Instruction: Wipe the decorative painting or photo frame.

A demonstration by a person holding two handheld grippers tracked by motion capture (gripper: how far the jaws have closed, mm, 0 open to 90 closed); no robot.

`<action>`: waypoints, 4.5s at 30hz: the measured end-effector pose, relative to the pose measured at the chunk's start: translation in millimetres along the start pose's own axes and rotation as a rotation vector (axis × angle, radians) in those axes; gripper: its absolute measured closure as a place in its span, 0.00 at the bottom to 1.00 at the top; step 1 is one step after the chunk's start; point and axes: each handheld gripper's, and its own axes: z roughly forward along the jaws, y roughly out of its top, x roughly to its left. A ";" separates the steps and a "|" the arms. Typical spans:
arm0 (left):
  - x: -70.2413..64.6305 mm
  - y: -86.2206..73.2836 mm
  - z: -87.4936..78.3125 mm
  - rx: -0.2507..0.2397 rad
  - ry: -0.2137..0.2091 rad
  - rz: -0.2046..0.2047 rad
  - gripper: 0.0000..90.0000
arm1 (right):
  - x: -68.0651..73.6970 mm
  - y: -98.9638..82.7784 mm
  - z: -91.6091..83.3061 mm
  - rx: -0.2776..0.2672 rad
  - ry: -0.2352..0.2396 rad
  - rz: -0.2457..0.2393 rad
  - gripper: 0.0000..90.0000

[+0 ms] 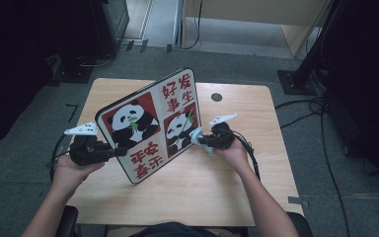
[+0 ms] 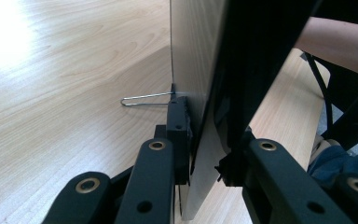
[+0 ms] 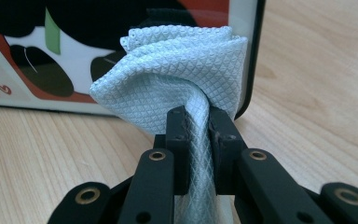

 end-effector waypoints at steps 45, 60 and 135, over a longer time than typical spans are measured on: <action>3.2 -0.6 0.8 -0.016 -0.007 -0.022 0.87 | 49.2 140.3 -116.5 -0.242 0.044 -0.169 0.90; 2.9 -0.4 0.6 -0.011 -0.006 -0.016 0.87 | 64.1 175.7 -107.8 -0.261 0.019 -0.204 0.90; 2.2 -0.2 0.8 -0.006 -0.010 -0.016 0.87 | 30.1 39.1 -17.1 -0.088 0.083 -0.088 0.90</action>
